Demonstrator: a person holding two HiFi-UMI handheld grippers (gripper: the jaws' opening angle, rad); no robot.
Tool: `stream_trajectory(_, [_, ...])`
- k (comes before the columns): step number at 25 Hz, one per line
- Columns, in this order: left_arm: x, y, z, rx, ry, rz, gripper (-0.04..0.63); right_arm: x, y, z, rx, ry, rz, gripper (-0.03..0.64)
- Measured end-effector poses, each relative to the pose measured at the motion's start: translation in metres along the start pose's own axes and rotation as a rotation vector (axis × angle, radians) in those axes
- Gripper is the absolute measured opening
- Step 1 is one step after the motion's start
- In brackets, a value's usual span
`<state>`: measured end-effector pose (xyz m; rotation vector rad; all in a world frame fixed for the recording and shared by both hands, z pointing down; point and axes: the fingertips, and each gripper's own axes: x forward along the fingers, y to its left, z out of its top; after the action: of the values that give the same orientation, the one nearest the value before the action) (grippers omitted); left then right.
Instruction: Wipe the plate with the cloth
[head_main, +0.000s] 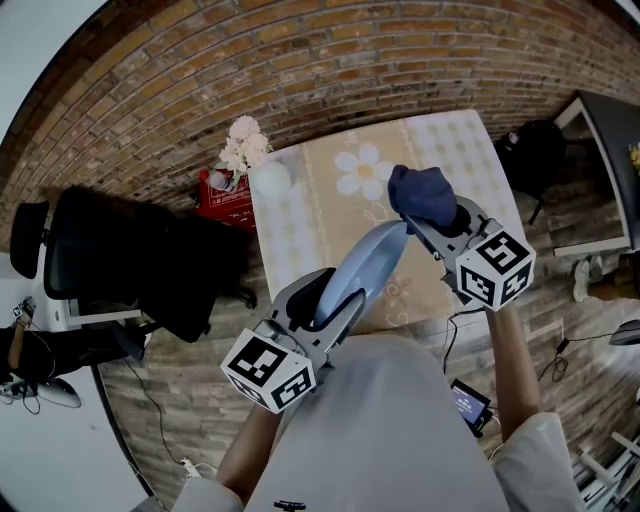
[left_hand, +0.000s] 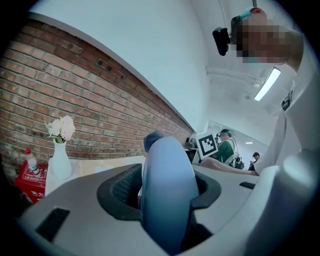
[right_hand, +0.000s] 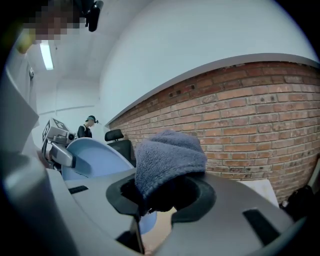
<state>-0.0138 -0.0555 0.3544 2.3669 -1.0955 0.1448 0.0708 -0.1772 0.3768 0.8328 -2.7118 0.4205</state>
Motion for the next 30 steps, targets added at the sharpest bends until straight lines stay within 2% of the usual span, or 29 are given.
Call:
stream_trajectory(5, [-0.006, -0.001, 0.004, -0.031, -0.033, -0.014, 0.218, 0.000, -0.008, -0.018, 0.014, 0.036, -0.029, 0.144])
stream_trajectory(12, [-0.011, 0.002, 0.012, -0.023, -0.053, -0.003, 0.218, 0.000, -0.004, -0.050, 0.036, 0.100, -0.027, 0.144])
stream_trajectory(23, [-0.016, 0.008, 0.029, -0.040, -0.110, 0.001, 0.218, 0.002, 0.020, -0.086, 0.072, 0.171, 0.033, 0.144])
stream_trajectory(30, [-0.013, 0.016, 0.044, -0.055, -0.155, 0.017, 0.218, 0.007, 0.049, -0.109, 0.095, 0.214, 0.102, 0.144])
